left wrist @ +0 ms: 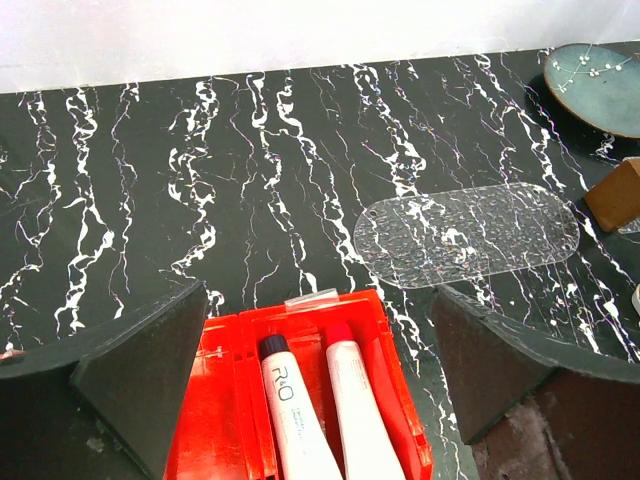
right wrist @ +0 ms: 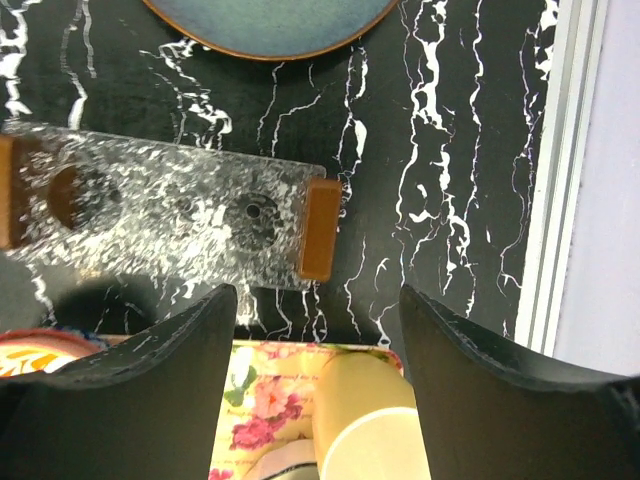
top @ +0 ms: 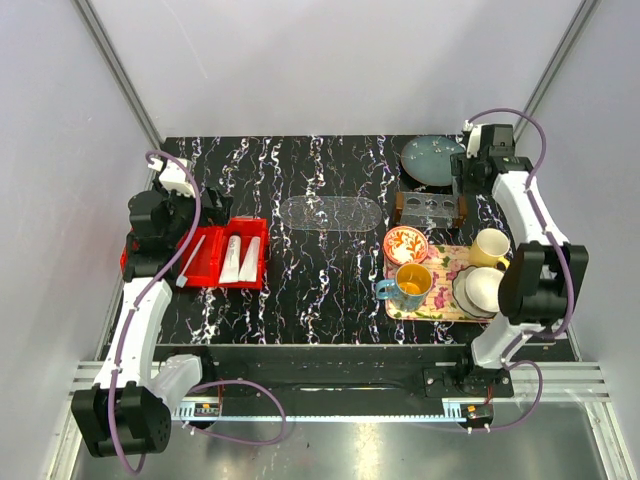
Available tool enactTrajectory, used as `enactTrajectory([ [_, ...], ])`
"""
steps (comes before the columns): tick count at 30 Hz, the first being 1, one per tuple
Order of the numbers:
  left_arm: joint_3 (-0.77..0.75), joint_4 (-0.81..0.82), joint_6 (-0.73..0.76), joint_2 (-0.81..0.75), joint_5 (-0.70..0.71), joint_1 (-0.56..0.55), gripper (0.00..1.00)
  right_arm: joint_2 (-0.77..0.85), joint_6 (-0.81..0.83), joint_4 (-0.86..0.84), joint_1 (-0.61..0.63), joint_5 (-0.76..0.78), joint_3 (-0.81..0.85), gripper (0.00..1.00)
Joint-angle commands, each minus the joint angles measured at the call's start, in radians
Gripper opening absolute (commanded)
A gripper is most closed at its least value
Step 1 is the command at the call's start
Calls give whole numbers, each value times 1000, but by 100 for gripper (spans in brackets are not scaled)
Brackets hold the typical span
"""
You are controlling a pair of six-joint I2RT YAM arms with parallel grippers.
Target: Prepare toiletry sets of a toothbrush and toothpaste on the tray
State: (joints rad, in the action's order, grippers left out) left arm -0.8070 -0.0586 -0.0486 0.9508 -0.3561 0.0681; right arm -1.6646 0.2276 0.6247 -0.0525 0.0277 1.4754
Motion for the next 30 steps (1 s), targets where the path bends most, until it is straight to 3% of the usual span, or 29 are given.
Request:
enactTrajectory([
  [1,-9,39,12,0,-20,-4,99,-95,-16,0,5,86,80,70],
  [30,0,43,16,14,-17,-7,99,-360,-30,21,3,61,190,62],
])
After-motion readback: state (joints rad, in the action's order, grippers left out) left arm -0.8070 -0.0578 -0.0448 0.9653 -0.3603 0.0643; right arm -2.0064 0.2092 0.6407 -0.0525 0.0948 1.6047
